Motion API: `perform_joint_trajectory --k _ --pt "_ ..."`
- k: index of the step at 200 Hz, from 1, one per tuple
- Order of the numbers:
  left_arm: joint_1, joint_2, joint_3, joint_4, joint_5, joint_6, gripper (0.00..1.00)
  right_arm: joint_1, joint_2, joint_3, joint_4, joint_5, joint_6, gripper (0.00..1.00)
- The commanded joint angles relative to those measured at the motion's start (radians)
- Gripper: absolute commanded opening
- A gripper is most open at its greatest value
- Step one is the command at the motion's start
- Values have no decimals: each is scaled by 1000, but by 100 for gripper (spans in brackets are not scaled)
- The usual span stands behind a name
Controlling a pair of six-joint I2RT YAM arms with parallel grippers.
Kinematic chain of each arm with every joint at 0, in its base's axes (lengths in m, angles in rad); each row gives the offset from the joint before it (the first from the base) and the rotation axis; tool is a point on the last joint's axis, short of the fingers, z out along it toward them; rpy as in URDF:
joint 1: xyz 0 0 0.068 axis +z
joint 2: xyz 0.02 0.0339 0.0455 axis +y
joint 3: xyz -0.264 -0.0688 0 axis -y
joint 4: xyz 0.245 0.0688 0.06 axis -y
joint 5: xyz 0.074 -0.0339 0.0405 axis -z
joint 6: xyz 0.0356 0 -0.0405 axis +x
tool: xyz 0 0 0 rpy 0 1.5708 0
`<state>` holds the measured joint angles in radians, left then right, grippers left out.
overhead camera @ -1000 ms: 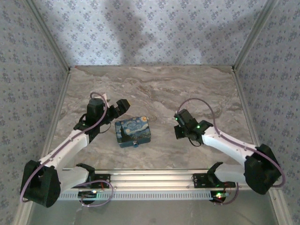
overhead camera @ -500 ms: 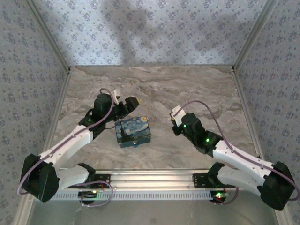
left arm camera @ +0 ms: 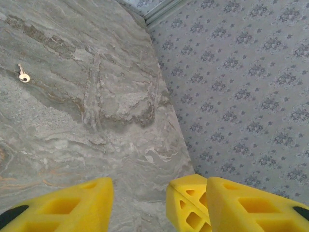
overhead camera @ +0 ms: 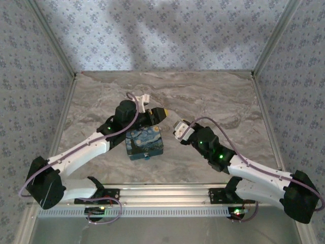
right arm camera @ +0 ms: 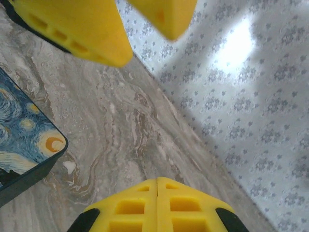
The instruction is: Unlock the padlock with the key
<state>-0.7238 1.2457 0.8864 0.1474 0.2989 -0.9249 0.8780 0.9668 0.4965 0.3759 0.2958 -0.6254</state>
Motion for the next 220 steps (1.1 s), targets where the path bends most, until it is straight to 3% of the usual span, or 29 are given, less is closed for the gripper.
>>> perform_joint_trajectory --k 1,61,107,122,135,173,194,220 --pt "-19 15 30 68 2 15 50 7 -40 -30 46 -61 -81 0" --pt "-26 8 21 64 -6 17 48 -39 -107 -58 22 -183 -80 0" --pt "-25 -60 22 -80 -132 103 48 -80 -113 -50 -28 -201 -12 0" --pt "-24 -76 26 -133 -174 117 50 -130 -84 -11 -99 -203 88 0" --pt "-20 -87 29 -173 -209 123 52 -215 -30 61 -193 -239 231 12" --pt "-10 -118 23 -230 -266 140 55 -416 202 292 -418 -390 579 32" --pt "-9 -128 21 -245 -276 145 55 -511 370 437 -532 -538 729 34" --pt "-8 -132 20 -252 -278 145 56 -545 552 552 -563 -606 859 35"
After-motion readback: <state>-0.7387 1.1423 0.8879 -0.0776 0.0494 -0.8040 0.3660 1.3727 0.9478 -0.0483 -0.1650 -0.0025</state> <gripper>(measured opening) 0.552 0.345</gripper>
